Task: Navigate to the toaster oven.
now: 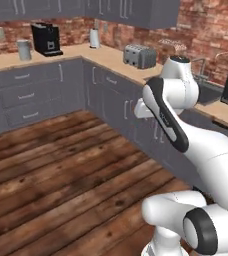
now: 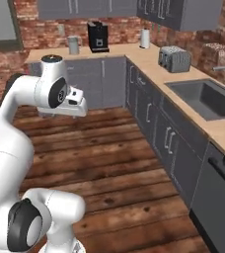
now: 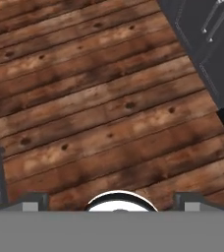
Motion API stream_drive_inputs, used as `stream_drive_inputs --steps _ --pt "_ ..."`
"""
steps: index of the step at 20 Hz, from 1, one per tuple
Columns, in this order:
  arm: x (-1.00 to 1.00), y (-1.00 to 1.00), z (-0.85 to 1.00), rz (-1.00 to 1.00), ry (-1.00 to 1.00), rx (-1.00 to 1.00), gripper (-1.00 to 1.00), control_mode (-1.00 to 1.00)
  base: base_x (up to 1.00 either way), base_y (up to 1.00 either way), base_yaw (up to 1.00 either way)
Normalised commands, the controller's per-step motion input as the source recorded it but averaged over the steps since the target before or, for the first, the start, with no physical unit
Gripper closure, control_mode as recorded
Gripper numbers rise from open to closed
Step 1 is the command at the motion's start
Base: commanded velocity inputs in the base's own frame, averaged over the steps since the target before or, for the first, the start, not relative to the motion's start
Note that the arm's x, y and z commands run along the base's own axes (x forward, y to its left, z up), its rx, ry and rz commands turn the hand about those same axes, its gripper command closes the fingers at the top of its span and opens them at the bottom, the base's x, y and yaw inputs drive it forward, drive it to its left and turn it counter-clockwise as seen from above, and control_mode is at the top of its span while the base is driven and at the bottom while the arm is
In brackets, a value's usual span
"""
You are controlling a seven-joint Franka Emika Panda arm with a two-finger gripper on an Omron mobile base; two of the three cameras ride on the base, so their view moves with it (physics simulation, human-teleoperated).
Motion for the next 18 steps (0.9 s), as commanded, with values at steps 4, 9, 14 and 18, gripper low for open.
stream_drive_inputs --steps 4,9,14,18 --pt "0.0 0.0 0.0 0.0 0.0 0.0 -1.0 1.0 0.69 0.47 -0.6" --pt "0.0 0.0 0.0 0.0 0.0 0.0 -1.0 1.0 0.72 0.56 -0.54" --pt "0.0 0.0 0.0 0.0 0.0 0.0 -1.0 1.0 0.74 0.62 -0.53" --pt "0.0 0.0 0.0 0.0 0.0 0.0 -1.0 1.0 0.51 0.48 -0.59"
